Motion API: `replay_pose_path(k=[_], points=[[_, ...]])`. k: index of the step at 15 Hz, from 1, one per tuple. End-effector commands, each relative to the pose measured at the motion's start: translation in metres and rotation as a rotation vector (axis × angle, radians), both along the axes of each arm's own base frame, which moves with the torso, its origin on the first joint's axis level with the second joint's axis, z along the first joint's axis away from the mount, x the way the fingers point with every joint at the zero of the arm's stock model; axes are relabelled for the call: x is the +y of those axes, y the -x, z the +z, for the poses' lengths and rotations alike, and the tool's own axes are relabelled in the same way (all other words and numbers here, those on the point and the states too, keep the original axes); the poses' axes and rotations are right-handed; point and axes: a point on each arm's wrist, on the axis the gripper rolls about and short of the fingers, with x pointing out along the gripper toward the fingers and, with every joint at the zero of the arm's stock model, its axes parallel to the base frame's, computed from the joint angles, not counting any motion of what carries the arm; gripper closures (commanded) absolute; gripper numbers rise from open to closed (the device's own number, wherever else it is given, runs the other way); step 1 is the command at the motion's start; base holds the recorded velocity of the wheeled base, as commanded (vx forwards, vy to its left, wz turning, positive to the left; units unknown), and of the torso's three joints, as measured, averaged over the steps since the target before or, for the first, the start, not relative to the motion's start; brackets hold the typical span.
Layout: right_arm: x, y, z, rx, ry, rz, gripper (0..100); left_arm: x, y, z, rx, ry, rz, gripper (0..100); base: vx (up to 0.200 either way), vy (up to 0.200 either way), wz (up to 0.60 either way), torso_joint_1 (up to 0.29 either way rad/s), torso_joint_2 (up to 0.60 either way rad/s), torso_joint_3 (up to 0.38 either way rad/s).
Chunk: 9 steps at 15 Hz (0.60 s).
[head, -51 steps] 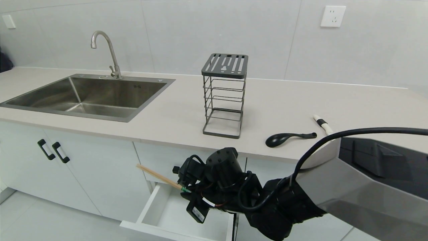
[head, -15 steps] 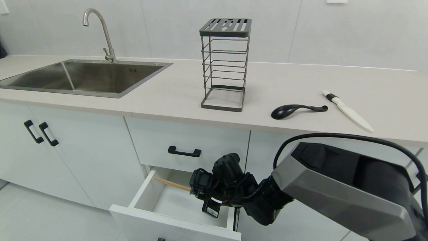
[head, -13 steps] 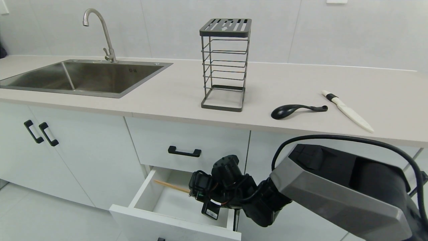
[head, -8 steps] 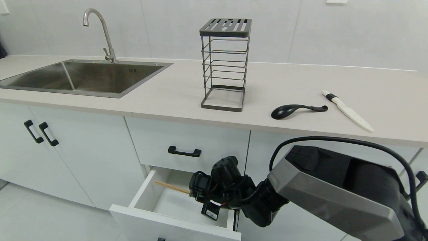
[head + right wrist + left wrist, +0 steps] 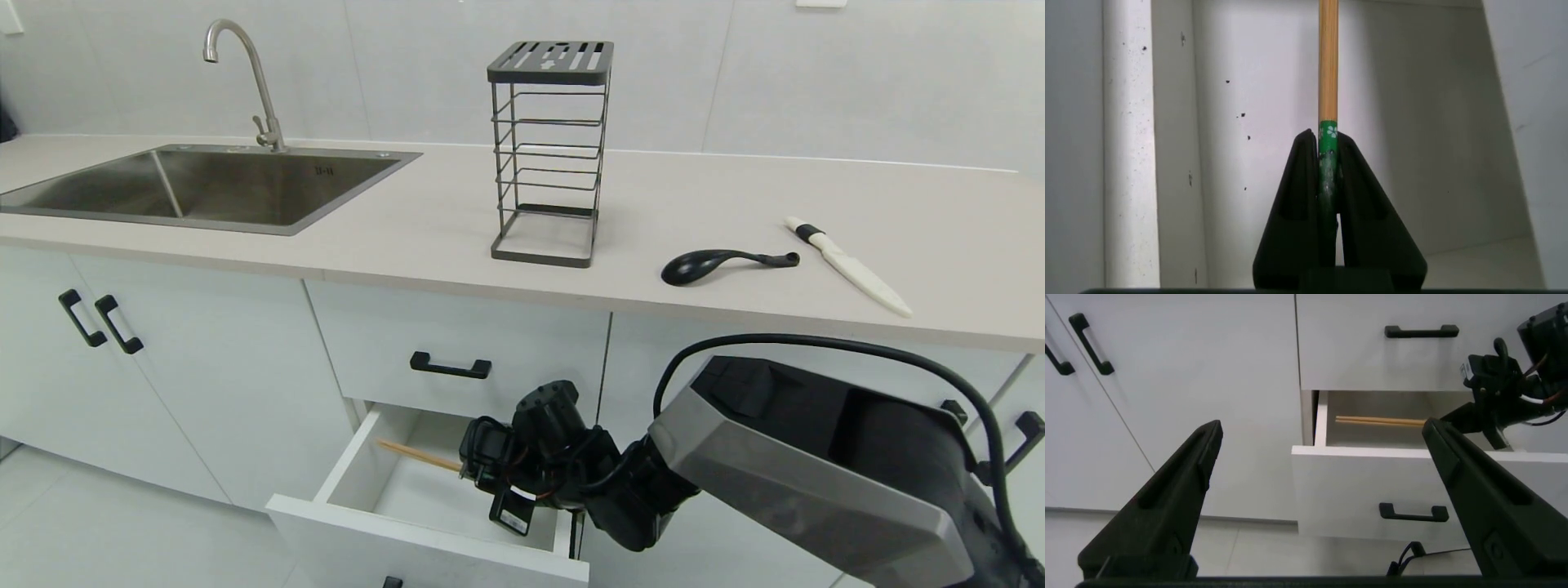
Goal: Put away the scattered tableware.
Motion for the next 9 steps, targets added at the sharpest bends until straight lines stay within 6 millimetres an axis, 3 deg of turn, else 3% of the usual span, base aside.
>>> replay_pose_path(k=[1, 9], points=[[0.001, 0.0, -0.001, 0.0, 0.0, 0.001, 100, 0.0, 0.0, 0.0, 0.001, 0.0, 0.0, 0, 0.0, 0.0, 0.0, -0.203, 0.27, 0.11], [0.012, -0.01, 0.001, -0.031, -0.015, -0.015, 100, 0.0, 0.0, 0.0, 0.001, 0.0, 0.0, 0, 0.0, 0.0, 0.0, -0.027, 0.06, 0.019]])
